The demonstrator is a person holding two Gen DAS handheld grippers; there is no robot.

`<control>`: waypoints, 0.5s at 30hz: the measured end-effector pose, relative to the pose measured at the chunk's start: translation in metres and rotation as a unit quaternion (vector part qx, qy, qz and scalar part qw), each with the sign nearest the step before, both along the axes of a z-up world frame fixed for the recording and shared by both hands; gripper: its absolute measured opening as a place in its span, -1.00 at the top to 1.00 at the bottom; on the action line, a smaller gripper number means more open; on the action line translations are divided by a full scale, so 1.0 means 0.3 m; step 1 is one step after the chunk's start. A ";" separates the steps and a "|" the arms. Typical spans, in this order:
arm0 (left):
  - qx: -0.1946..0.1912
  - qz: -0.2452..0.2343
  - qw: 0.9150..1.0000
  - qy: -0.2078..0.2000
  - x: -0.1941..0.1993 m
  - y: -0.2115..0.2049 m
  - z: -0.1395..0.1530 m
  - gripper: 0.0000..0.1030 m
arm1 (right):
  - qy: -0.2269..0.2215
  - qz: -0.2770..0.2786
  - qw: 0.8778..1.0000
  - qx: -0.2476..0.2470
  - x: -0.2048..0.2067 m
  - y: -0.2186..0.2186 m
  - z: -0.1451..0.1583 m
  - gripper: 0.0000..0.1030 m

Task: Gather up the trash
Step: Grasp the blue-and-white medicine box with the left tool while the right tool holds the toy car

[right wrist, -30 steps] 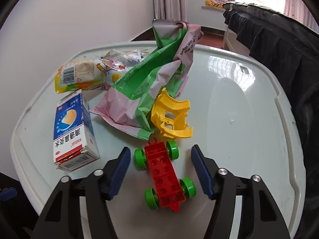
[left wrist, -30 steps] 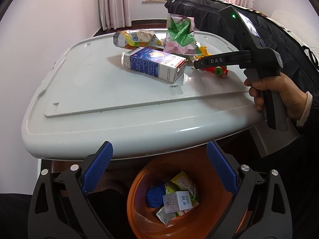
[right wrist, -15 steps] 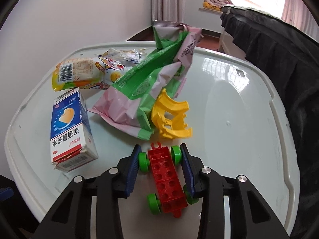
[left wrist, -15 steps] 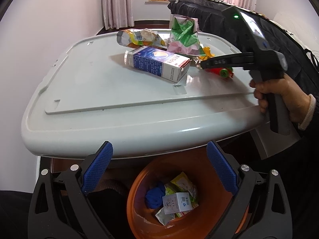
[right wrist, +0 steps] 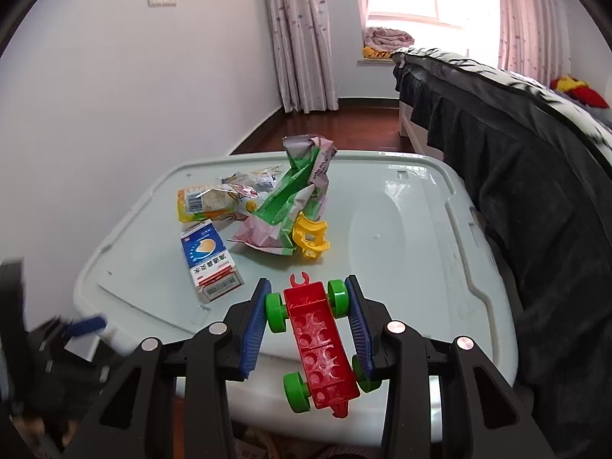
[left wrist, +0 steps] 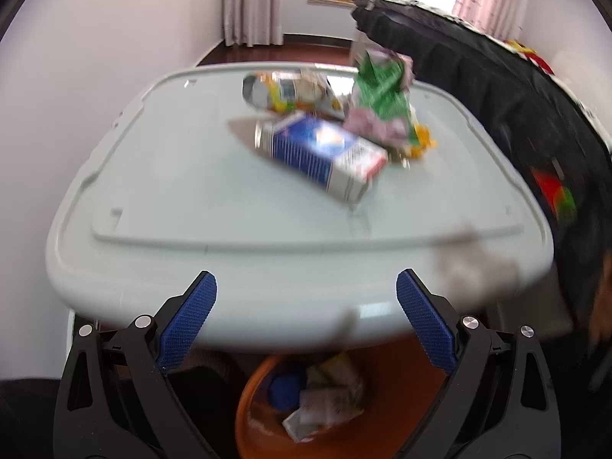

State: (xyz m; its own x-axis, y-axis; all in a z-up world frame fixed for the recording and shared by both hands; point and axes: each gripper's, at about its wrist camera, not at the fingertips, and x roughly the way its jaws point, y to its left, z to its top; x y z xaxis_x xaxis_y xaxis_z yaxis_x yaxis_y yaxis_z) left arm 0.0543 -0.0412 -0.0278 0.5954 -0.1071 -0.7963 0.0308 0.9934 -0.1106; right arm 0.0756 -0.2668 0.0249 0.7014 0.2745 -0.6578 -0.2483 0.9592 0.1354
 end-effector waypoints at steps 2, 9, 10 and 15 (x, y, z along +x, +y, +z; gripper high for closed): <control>-0.015 0.020 1.000 0.001 0.076 -0.015 0.028 -0.80 | -0.001 -0.010 1.000 0.011 -0.012 -0.040 -0.003 0.23; -0.042 0.098 0.994 0.006 0.289 -0.070 0.060 -0.80 | 0.012 -0.034 0.999 0.039 0.015 -0.097 -0.027 0.23; -0.040 0.109 0.993 0.011 0.316 -0.077 0.052 -0.80 | 0.010 -0.035 0.999 0.041 0.016 -0.100 -0.027 0.23; -0.032 0.154 0.987 0.041 0.405 -0.100 -0.010 -0.80 | 0.002 -0.031 0.999 0.039 0.022 -0.099 -0.020 0.23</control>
